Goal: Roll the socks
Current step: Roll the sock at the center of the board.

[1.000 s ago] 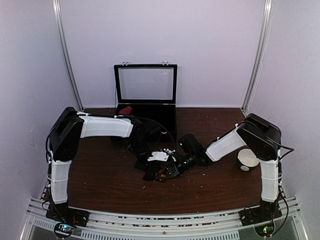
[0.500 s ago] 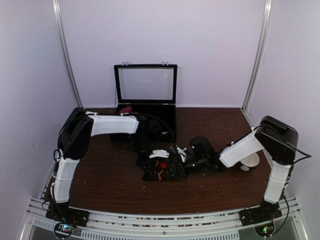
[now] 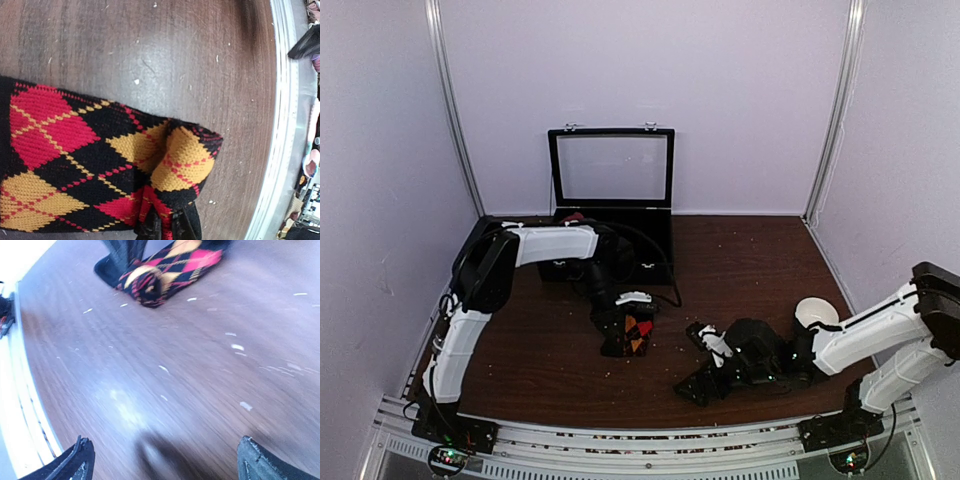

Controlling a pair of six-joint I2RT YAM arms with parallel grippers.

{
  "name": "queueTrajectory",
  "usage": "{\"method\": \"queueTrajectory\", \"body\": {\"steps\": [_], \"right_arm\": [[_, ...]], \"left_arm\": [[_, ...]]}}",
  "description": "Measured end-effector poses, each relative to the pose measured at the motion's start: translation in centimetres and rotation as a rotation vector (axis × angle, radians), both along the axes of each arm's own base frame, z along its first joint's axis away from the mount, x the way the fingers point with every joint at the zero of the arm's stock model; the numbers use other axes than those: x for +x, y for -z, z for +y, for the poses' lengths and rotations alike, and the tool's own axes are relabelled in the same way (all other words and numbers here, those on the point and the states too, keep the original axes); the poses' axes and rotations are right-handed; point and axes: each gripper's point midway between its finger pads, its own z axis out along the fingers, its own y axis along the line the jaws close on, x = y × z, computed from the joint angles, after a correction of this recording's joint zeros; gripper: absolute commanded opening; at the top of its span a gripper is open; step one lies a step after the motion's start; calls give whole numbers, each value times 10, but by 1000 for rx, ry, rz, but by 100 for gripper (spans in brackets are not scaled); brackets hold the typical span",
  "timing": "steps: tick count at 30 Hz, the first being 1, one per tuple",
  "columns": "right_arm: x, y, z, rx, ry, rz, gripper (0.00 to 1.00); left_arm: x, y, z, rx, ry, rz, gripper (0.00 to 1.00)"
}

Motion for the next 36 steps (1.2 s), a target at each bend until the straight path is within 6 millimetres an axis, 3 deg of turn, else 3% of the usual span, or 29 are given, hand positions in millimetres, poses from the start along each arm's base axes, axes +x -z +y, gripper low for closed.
{"method": "queueTrajectory", "body": {"steps": [2,5,8,11,14,18,22,27,31,36], "right_arm": [[-1,-10,-16,-26,70,-65,100],[10,-34,-36,78,169,-150,100],[11,-44,-41,105,136,-247,100],[-2,-44,-18,28,-35,-363,100],[-5,-44,17,-70,-213,-457,100],[2,-47,57,-135,-362,-559,86],[11,-37,85,-206,-471,-647,70],[31,-28,111,-252,-552,-681,51],[63,-27,124,-248,-555,-667,48],[84,-22,124,-264,-556,-651,45]], "left_arm": [[0,1,0,10,-2,14,0],[0,0,-1,24,-3,22,0],[-1,0,-1,38,-7,28,0],[0,1,-2,57,-6,44,0],[0,2,-3,76,-9,65,0],[0,1,-3,84,-9,74,0],[-1,1,-3,86,-8,76,0],[-1,1,-3,85,-8,79,0],[-1,1,-3,85,-6,81,0],[-2,1,-3,83,-2,83,0]]}}
